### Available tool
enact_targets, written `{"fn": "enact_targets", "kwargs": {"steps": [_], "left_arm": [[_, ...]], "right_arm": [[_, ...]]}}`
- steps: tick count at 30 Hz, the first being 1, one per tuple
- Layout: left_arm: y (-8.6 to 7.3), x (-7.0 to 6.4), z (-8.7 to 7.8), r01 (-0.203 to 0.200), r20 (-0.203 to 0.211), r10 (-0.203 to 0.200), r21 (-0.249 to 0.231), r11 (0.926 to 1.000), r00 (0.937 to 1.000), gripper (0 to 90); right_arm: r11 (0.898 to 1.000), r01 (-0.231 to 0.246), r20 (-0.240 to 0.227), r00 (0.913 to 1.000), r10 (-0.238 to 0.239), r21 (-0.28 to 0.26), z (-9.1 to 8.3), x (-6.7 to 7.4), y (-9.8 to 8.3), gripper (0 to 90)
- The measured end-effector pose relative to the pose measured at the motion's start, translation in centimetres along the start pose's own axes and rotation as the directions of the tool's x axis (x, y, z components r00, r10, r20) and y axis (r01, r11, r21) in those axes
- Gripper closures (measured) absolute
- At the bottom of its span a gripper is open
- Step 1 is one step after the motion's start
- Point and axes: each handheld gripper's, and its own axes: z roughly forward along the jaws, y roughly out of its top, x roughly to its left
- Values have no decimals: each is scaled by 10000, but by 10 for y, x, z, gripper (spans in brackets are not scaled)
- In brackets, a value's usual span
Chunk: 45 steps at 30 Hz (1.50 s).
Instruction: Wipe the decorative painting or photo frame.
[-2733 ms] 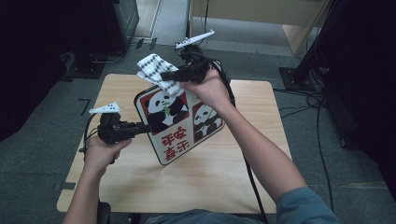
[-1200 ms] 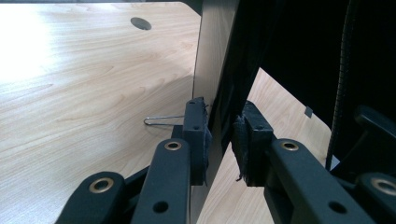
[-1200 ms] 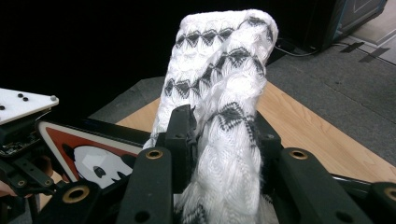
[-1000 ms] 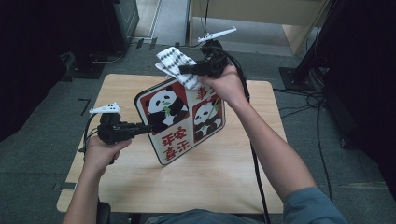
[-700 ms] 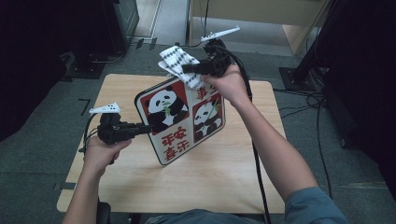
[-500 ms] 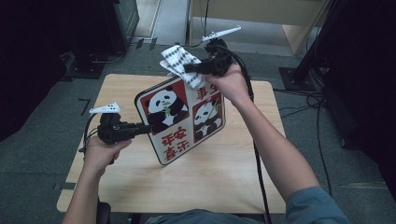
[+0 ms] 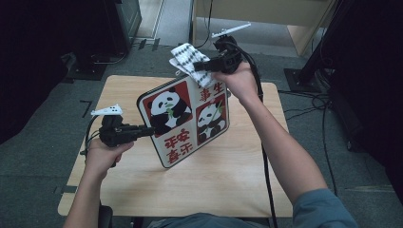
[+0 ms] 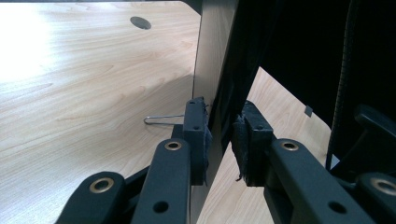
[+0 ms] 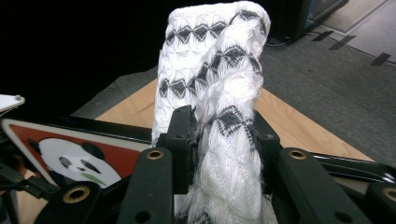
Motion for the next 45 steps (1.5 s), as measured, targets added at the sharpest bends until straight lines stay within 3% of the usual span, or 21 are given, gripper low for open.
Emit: {"fn": "enact_targets", "kwargs": {"steps": [28,45], "left_arm": [[0,1,0,6,33,-6,8,10000,10000,767],[-1,1,0,-35,23,35,40,10000,10000,767]], "right_arm": [[9977,-673,549,9963,667,90,-16,-34,2,775],[9964,-839,1172,9897,819,118,-30,-51,-2,781]]}}
